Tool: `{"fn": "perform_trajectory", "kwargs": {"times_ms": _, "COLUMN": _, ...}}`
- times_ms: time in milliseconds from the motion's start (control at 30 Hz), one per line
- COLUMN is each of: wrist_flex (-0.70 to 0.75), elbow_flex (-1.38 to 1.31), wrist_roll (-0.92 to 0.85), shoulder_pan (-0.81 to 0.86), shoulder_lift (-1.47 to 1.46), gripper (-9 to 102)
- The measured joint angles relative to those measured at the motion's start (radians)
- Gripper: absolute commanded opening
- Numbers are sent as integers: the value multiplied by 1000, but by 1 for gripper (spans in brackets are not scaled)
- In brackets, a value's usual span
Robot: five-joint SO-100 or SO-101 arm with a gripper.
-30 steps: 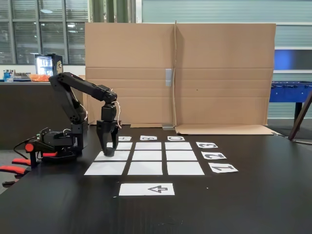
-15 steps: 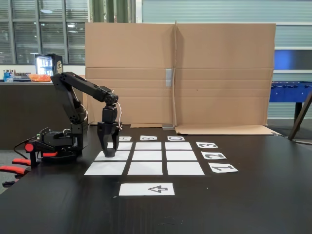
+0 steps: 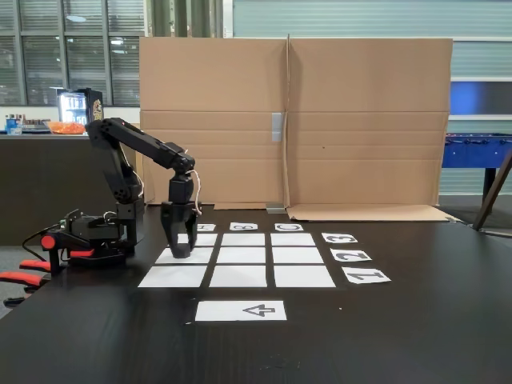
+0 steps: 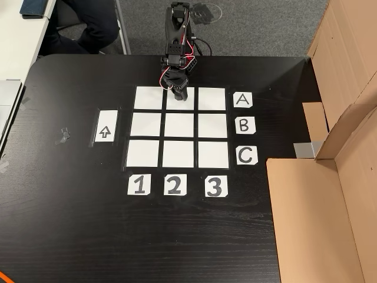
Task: Pick up a new token and place it in the grid on square A2.
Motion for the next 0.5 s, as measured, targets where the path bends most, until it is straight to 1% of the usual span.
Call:
{"fn": "perform_trajectory", "kwargs": {"times_ms": 233, "wrist_flex": 5, "elbow_flex": 0, "wrist_roll": 2, "shoulder_pan": 0, "shoulder_lift": 2, "gripper": 32}}
{"fn": "perform_trajectory", "kwargs": {"times_ms": 500, "wrist_flex": 44, "elbow_flex": 0, "wrist_roll": 3, "shoulder_pan": 0, "shoulder_lift": 75, "gripper": 32}}
